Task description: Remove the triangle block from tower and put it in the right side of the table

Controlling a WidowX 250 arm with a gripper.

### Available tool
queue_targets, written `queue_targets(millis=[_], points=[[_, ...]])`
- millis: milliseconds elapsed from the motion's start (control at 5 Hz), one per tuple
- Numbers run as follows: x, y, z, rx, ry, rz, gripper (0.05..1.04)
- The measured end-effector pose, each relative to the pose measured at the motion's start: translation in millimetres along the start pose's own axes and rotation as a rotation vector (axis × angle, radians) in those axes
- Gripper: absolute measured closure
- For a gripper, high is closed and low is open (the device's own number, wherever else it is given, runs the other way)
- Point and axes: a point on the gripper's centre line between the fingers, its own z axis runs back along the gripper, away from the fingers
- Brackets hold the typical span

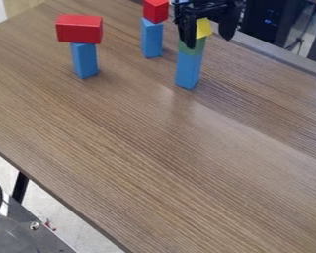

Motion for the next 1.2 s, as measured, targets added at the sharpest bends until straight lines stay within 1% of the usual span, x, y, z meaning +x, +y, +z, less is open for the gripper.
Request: queue_targets(millis=[200,400,600,800,1000,1200], points=[[5.0,2.3,-2.4,0.015,-0.018,0.046,0.084],[11.7,4.4,-5.0,0.021,-0.059,0.129,0.121],[12.4,7.2,-6.6,0.034,-0.07,0.172,0.403],[12.3,9.6,-7.6,0.049,-0.084,0.171,0.495],[10.7,9.7,-8.3,0.054,-0.083,0.165,0.496],[6.4,8.3,-6.7,0.055,-0.068,0.165,0.495]])
